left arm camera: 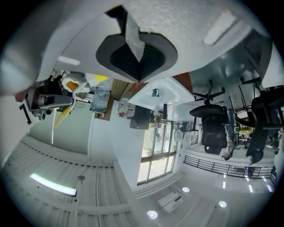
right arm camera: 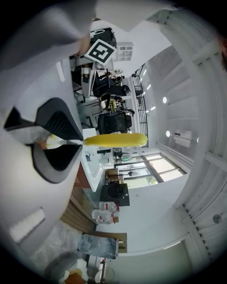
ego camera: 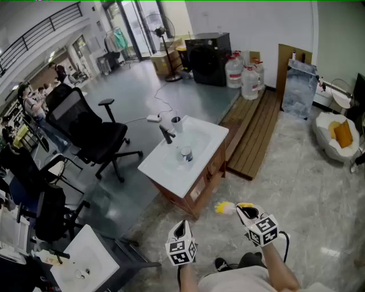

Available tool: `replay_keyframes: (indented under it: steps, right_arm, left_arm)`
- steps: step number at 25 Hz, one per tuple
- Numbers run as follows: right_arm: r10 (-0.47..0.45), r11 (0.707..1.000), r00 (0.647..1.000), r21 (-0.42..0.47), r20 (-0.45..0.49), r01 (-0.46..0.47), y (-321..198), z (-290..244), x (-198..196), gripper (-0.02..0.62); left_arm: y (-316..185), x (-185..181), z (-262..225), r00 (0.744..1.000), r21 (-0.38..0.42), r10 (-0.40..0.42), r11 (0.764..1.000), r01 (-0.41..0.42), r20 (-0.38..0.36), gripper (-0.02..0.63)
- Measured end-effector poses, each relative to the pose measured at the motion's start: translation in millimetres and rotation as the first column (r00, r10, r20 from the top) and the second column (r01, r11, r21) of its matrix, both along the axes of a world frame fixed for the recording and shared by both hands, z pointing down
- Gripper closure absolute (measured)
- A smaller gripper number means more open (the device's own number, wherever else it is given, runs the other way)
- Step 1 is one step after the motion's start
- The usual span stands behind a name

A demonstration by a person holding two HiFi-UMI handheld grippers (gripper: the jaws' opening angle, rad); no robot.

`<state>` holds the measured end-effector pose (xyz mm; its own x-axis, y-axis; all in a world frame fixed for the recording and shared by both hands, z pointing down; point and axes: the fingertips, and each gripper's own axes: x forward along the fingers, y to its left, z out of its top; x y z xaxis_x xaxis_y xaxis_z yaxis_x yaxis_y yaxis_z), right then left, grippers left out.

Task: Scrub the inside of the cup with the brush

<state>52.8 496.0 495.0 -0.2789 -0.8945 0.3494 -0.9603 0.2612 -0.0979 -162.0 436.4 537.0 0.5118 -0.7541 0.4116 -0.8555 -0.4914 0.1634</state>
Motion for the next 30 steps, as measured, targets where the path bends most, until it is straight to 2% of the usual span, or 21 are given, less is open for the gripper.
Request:
replay_keyframes:
  steps: [10,14,16,27,30]
  right_arm:
    - [0.02,1.0,1.0,0.009,0.008,-0.02,-5,-1,-3,0.56]
    - [0.025,1.0,0.997,0.002,0.068,-0.025,-9,0,1,0.56]
    - [0.029,1.0,0.997,-0.002,0.069,-0.029,-17,1,6,0.56]
    - [0.008,1.0,0.994,0.021,0.113,-0.011,-110,-4,39,0.56]
    - [-0.006,1.0,0.99,0.013,0.144,0.004,-142,0,58,0.56]
  left_arm:
    - [-10,-15,0,0.999,-0.004,0.008,1.0,-0.009,-0.05,0.6]
    - [-16,-15,5,0.998,-0.017,0.014,1.0,-0.015,-0.056,0.6]
    - [-22,-13,6,0.998,-0.022,0.017,1.0,-0.018,-0.054,0.6]
    - [-105,-4,8,0.999,-0.042,-0.034,0.999,0.033,-0.015,0.6]
    - [-140,14,9,0.998,-0.056,-0.048,0.997,0.046,-0.037,0.6]
